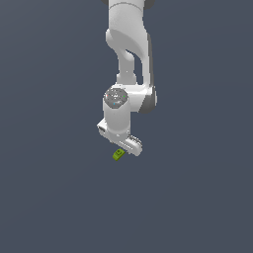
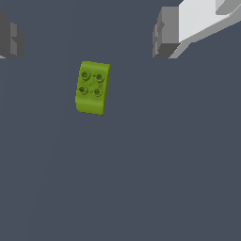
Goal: Pick up the object and move it to a goal position.
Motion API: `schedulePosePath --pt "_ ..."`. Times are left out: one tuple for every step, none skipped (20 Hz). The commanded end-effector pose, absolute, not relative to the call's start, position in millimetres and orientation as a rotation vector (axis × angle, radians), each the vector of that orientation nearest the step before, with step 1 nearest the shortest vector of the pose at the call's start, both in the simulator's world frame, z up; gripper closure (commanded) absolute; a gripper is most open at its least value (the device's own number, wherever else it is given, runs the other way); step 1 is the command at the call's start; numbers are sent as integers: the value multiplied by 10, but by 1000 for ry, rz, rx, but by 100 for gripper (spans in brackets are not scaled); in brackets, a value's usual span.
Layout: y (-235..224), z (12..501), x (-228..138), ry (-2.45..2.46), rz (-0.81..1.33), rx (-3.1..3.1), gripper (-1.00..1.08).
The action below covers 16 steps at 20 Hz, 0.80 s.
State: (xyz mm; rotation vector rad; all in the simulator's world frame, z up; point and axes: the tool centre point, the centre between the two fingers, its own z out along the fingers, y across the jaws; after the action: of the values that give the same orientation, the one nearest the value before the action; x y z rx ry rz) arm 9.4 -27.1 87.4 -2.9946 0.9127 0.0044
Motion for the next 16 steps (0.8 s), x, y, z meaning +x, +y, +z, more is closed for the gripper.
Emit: schedulePosePath --pt "-317 782 92 992 2 -2973 -92" --pt "-332 752 90 1017 2 -2966 -92" --pt "-346 725 88 1039 2 -2960 -92" --pt "-358 701 86 1058 1 -2954 -92" --pt "-369 681 85 1075 1 -2949 -92" --pt "-378 664 83 1089 1 -2945 -92" --pt "-385 650 82 1101 1 -2941 -92" --pt "-391 639 81 1110 0 -2938 -92" --pt "-395 631 80 1116 0 -2936 -92" --pt "-398 626 80 1120 0 -2935 -92" --pt "-399 625 79 1122 0 -2935 -92" --pt "-395 631 78 1114 1 -2937 -92" --pt "-394 627 78 1114 1 -2937 -92" --pt "-394 617 78 1114 1 -2937 -92" --pt "-393 600 77 1114 1 -2937 -92" --pt "-396 577 76 1115 1 -2937 -92"
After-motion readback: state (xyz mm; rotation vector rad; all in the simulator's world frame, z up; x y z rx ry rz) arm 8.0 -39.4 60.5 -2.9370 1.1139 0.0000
